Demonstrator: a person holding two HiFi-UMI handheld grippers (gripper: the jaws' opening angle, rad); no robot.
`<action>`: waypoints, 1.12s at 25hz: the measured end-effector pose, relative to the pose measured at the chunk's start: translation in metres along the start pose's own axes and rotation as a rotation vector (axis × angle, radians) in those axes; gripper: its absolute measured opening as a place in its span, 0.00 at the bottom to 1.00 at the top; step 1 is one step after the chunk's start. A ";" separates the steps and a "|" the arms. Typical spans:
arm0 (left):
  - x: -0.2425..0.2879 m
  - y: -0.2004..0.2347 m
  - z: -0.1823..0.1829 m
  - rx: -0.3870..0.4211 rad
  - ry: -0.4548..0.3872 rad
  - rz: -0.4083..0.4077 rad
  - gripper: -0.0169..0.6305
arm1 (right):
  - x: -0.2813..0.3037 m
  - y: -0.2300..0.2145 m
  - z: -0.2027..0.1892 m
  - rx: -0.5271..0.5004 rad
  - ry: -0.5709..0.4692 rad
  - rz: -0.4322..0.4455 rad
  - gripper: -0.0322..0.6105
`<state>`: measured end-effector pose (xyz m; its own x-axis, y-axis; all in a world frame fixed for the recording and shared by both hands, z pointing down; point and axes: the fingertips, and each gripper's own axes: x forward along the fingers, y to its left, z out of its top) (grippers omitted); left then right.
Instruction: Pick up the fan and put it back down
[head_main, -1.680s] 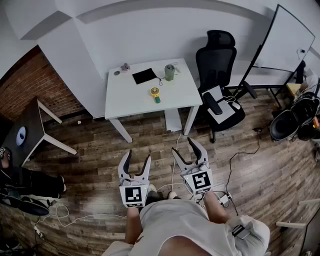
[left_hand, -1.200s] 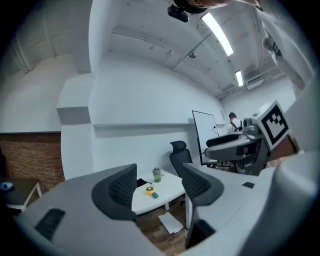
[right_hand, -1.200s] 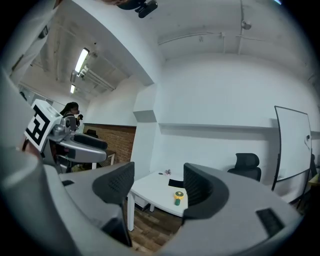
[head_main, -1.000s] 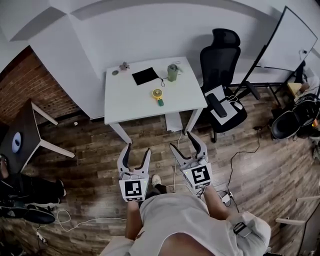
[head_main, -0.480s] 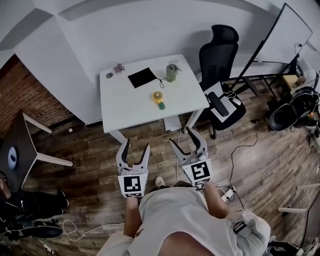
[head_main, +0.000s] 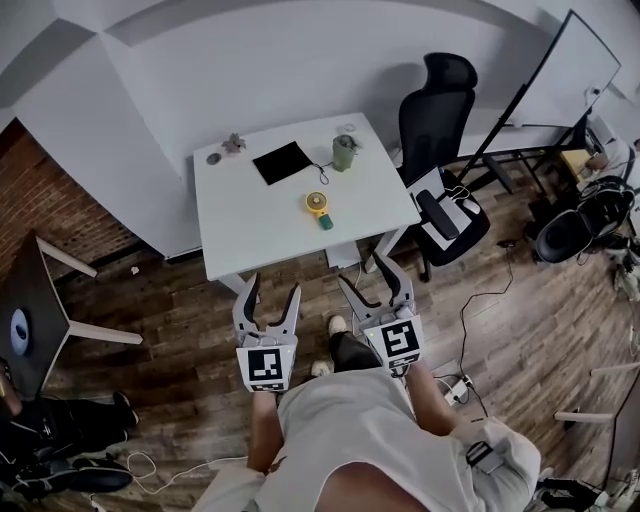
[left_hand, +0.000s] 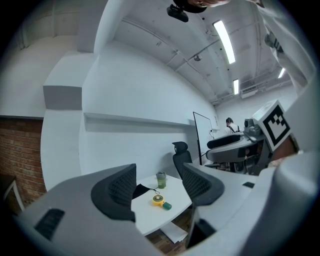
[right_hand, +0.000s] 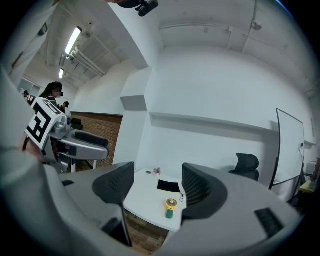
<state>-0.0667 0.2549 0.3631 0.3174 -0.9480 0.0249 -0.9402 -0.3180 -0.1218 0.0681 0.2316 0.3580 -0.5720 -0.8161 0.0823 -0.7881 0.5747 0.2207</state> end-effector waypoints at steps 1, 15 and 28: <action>0.003 0.003 0.000 0.002 0.000 0.001 0.46 | 0.005 -0.001 -0.001 0.001 0.000 0.001 0.52; 0.098 0.049 -0.005 0.008 0.015 0.038 0.46 | 0.107 -0.051 -0.010 0.029 0.003 0.043 0.51; 0.212 0.079 -0.029 0.005 0.098 0.062 0.45 | 0.209 -0.116 -0.053 0.057 0.099 0.112 0.51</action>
<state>-0.0768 0.0280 0.3873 0.2451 -0.9628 0.1138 -0.9569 -0.2591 -0.1313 0.0523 -0.0090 0.4008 -0.6345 -0.7469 0.1989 -0.7337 0.6629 0.1492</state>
